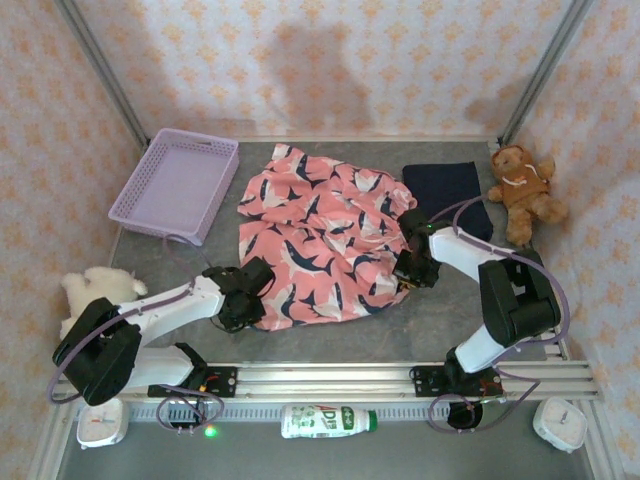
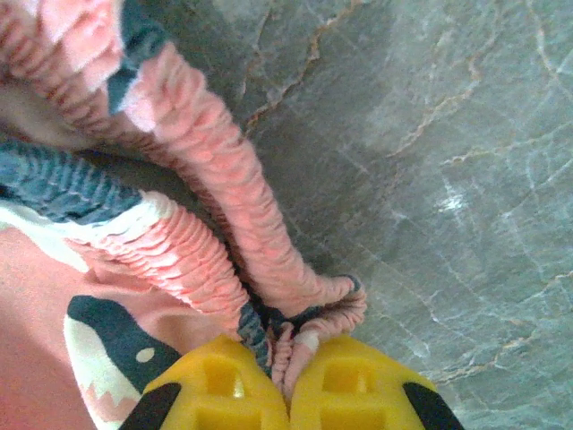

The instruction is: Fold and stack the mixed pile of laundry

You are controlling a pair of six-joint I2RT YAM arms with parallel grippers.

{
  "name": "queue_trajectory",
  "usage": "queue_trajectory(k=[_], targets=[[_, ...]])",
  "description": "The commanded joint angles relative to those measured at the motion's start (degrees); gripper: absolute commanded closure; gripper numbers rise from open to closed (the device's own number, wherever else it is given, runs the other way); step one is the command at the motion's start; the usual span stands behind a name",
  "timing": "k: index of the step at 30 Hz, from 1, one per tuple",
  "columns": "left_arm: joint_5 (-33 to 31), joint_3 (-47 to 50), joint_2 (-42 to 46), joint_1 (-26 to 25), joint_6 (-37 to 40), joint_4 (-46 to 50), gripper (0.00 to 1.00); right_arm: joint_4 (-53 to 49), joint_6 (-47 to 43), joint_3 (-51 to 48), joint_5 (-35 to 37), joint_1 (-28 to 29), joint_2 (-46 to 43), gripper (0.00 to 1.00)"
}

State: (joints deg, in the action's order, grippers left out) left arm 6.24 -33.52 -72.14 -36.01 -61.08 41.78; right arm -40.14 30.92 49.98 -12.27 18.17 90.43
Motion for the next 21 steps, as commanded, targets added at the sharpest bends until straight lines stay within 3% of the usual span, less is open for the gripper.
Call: queue_trajectory(k=[1, 8, 12, 21], targets=[[-6.1, -1.24, 0.96, -0.38, -2.56, 3.45, 1.0, -3.0, -0.79, 0.73, 0.75, -0.2, -1.63, 1.0], [-16.51, -8.11, 16.6, -0.38, -4.84, 15.98, 1.0, -11.15, -1.42, -2.84, -4.11, -0.09, -10.81, 1.0], [-26.18, -16.03, 22.62, -0.13, -3.29, 17.72, 1.0, -15.22, -0.36, 1.79, -4.81, -0.37, -15.87, 1.0], [-33.66, -41.71, 4.2, 3.18, 13.5, 14.31, 1.0, -15.72, 3.25, 16.1, -11.28, -4.09, -11.01, 1.0]])
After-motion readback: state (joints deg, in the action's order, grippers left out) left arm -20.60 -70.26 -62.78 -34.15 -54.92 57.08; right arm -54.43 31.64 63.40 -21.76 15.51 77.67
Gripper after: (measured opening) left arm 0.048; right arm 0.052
